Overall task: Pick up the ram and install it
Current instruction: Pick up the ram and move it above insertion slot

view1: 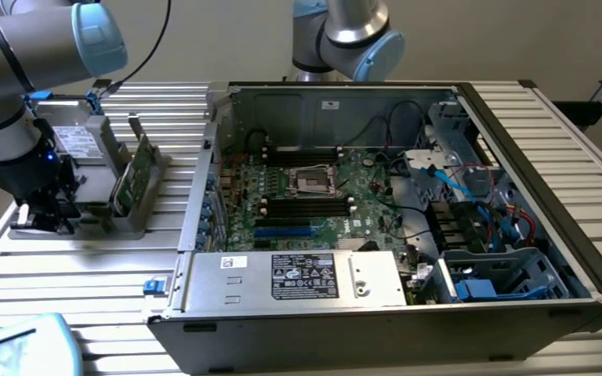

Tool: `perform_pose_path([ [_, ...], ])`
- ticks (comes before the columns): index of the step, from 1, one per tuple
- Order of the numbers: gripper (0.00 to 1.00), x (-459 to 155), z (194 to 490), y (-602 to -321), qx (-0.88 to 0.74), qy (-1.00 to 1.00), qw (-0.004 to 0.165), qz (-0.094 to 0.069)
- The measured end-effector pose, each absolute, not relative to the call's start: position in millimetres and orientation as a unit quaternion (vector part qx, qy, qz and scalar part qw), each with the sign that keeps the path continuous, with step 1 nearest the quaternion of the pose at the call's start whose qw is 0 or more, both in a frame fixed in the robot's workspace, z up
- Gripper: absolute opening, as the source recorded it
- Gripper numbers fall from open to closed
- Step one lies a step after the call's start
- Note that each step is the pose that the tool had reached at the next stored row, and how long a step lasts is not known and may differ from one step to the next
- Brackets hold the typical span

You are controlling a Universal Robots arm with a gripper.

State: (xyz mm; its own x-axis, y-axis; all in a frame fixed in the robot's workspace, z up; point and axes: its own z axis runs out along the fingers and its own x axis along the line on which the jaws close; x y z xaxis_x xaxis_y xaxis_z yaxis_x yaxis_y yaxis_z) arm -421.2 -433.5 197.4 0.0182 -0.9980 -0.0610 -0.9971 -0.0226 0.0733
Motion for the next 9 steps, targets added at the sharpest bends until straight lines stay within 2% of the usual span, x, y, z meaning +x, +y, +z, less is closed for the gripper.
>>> perform_pose_path([
  [6,0.35,-421.1,197.3,-433.5,0.714,-0.699,0.005,-0.047],
  [8,0.22,-421.1,197.3,-433.5,0.713,-0.699,0.005,-0.048],
  [9,0.22,-421.2,197.3,-433.5,0.713,-0.699,0.005,-0.047],
])
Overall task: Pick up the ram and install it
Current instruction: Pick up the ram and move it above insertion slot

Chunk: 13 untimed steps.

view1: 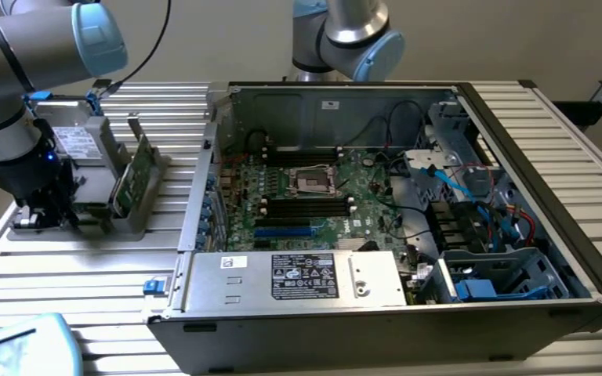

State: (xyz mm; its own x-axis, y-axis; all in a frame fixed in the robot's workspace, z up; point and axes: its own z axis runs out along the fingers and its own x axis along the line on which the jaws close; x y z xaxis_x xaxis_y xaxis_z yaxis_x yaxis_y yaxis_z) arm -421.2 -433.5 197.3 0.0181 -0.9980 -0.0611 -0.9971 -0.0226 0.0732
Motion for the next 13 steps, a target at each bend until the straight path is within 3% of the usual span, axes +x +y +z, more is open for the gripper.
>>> perform_pose_path([
  [2,0.13,-421.1,197.3,-433.5,0.713,-0.699,0.005,-0.047],
  [13,0.13,-421.2,197.2,-433.5,0.714,-0.699,0.005,-0.047],
])
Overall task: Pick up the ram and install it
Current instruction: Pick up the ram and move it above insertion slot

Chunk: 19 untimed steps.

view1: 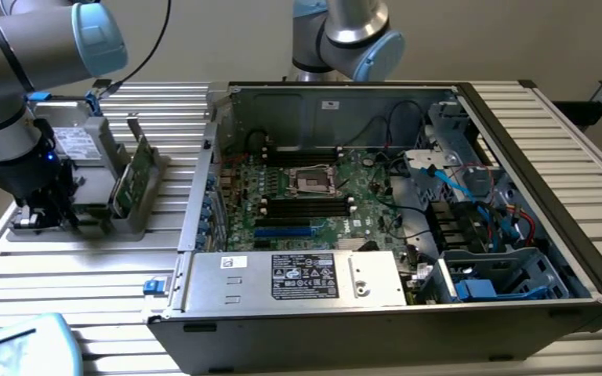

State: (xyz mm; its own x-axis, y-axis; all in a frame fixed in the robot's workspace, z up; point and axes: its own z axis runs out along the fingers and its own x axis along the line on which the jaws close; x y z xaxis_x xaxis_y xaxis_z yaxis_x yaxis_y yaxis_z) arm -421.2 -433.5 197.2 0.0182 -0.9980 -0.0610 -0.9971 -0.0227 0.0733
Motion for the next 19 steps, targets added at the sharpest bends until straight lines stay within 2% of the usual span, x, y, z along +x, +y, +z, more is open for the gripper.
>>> perform_pose_path([
  [19,0.13,-416.7,203.6,-433.5,0.713,-0.699,0.009,-0.051],
])
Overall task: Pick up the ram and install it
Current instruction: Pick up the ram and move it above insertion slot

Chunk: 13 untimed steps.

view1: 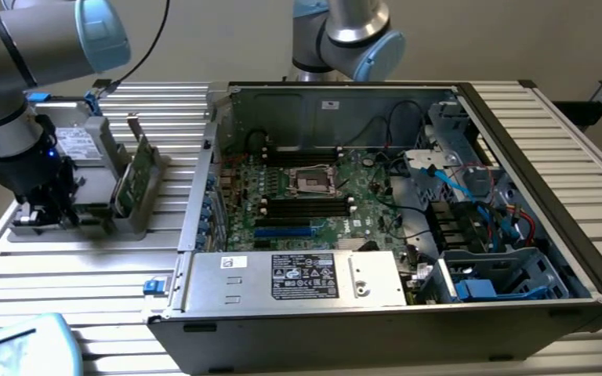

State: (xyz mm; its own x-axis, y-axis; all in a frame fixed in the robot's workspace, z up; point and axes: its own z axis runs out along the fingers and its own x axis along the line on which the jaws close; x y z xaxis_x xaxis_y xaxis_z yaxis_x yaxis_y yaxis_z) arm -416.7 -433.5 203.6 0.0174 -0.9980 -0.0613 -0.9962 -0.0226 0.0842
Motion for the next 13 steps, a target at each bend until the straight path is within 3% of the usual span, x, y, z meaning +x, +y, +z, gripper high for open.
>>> perform_pose_path([
  [13,0.13,-411.5,210.4,-433.6,0.713,-0.699,0.014,-0.057],
])
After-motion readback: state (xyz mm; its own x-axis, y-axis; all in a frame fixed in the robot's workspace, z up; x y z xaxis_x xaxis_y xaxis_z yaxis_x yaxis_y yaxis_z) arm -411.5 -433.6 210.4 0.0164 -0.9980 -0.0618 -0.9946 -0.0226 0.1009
